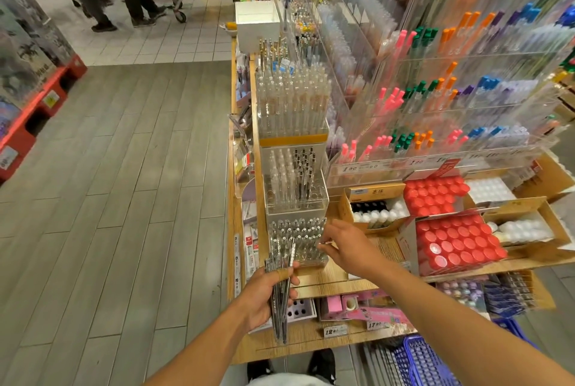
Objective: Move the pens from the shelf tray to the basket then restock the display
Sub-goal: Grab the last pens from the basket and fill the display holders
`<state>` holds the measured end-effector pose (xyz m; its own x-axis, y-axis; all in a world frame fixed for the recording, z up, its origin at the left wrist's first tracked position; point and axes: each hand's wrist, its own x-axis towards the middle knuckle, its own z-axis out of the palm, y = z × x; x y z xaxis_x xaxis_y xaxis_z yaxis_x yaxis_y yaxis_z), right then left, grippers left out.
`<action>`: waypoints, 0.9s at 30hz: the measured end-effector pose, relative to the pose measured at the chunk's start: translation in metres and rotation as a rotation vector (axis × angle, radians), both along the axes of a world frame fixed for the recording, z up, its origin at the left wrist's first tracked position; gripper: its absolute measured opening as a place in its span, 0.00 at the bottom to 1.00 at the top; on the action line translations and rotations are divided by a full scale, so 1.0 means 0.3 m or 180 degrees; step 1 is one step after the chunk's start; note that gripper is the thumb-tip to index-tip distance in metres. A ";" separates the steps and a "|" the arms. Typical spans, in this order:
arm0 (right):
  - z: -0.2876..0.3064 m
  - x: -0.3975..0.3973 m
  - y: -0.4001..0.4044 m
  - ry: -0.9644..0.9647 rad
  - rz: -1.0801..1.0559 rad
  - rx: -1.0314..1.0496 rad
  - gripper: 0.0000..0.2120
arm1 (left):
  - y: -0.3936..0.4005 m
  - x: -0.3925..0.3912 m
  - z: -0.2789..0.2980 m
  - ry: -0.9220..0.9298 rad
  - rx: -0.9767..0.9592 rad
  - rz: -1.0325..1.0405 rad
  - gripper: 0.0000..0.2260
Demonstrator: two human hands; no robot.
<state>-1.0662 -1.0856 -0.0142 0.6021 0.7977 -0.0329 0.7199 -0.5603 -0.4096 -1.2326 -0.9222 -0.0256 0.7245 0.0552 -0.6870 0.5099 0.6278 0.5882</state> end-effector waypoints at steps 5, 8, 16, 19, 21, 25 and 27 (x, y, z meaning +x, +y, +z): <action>-0.014 -0.020 -0.001 -0.0182 -0.0057 -0.0064 0.09 | -0.002 0.005 0.006 -0.0022 0.0106 -0.0037 0.20; -0.004 -0.022 0.012 -0.0208 -0.0114 -0.0235 0.09 | -0.005 0.007 0.010 0.0017 0.0198 -0.0071 0.21; 0.087 -0.031 0.049 0.2265 -0.0641 0.0432 0.09 | -0.017 0.017 0.026 -0.0099 0.0101 -0.0185 0.26; 0.109 -0.050 0.055 0.3191 -0.0722 0.0680 0.10 | -0.022 0.012 0.030 -0.0125 -0.0005 -0.0314 0.24; 0.121 -0.055 0.055 0.3402 -0.0797 0.0834 0.06 | -0.023 0.011 0.031 -0.0148 -0.0135 -0.0284 0.22; 0.159 -0.027 0.035 0.3379 -0.1088 0.1399 0.02 | -0.016 0.011 0.027 0.0014 0.0021 -0.0119 0.24; 0.174 -0.003 0.018 0.2977 -0.1158 0.1567 0.03 | -0.008 0.002 0.011 0.0192 0.0284 -0.0154 0.22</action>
